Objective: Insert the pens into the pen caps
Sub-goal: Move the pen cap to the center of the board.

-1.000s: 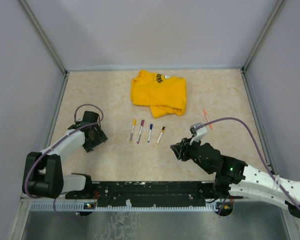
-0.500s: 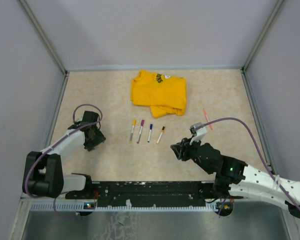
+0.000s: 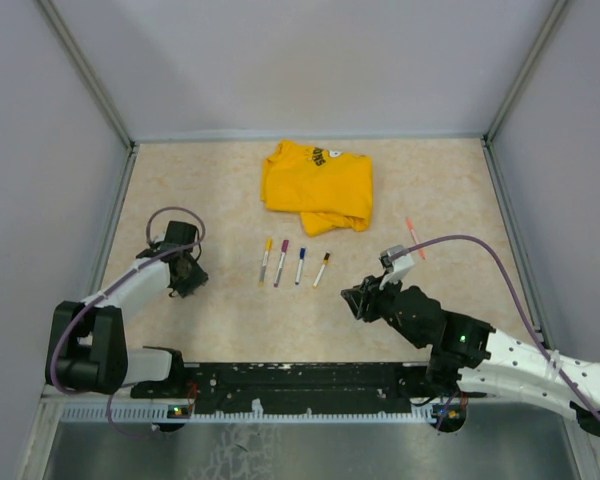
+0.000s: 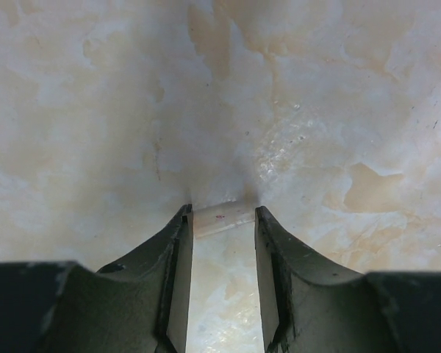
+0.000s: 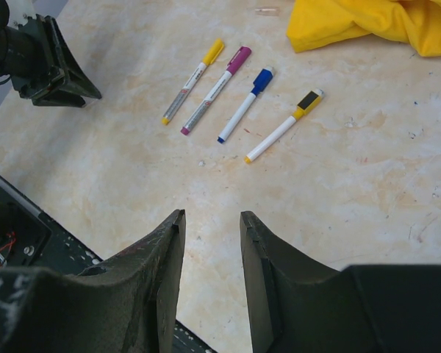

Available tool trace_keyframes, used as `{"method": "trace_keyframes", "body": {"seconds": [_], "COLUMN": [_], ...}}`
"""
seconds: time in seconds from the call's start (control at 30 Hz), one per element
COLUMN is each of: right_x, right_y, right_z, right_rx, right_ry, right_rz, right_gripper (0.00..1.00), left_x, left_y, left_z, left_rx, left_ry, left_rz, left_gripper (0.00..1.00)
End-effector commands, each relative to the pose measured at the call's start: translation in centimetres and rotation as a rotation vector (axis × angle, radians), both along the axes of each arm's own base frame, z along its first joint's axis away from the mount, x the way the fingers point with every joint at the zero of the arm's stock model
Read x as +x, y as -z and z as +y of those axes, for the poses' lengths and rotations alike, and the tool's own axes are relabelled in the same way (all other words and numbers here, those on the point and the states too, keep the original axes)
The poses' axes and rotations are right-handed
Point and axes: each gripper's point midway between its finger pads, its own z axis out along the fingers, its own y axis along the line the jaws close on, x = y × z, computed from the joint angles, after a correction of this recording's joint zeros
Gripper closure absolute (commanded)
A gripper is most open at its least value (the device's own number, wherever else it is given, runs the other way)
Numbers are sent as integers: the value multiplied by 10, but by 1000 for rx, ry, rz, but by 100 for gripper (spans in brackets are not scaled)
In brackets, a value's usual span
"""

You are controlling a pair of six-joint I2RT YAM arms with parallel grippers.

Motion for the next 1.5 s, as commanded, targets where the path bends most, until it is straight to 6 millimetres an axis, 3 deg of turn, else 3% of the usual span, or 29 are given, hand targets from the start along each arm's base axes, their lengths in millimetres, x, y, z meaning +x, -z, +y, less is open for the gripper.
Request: {"method": "trace_keyframes", "body": {"seconds": [0.0,0.17,0.3,0.47,0.67,0.93,1.2,1.47], "right_x": [3,3,3,3,4,4,2,2], "right_y": [-11,-12,-13,-11,-12,-12,-11,-10], "right_z": [3,5,8,13,15,8,5,4], "right_rx": [29,33,37,33,33,40,49,48], "right_ry": [7,2,-5,-18,-18,2,9,14], "right_rz": [-31,-29,-31,-27,-25,-21,-12,-10], "right_gripper": [63,63,63,63,63,63,63,63], "left_x": [-1,0,-1,-9,-39,-59,-65,-58], "left_y": [0,-9,-18,-30,-25,-25,-6,-15], "left_z": [-5,-19,-43,-90,-157,-216,-235,-238], "left_rx": [-28,-95,-167,-218,-254,-220,-150,-128], "left_ry": [27,83,155,268,426,580,659,688], "left_rz": [-5,-27,-51,-76,-16,-4,49,21], "left_gripper": [63,64,64,65,66,65,57,40]}}
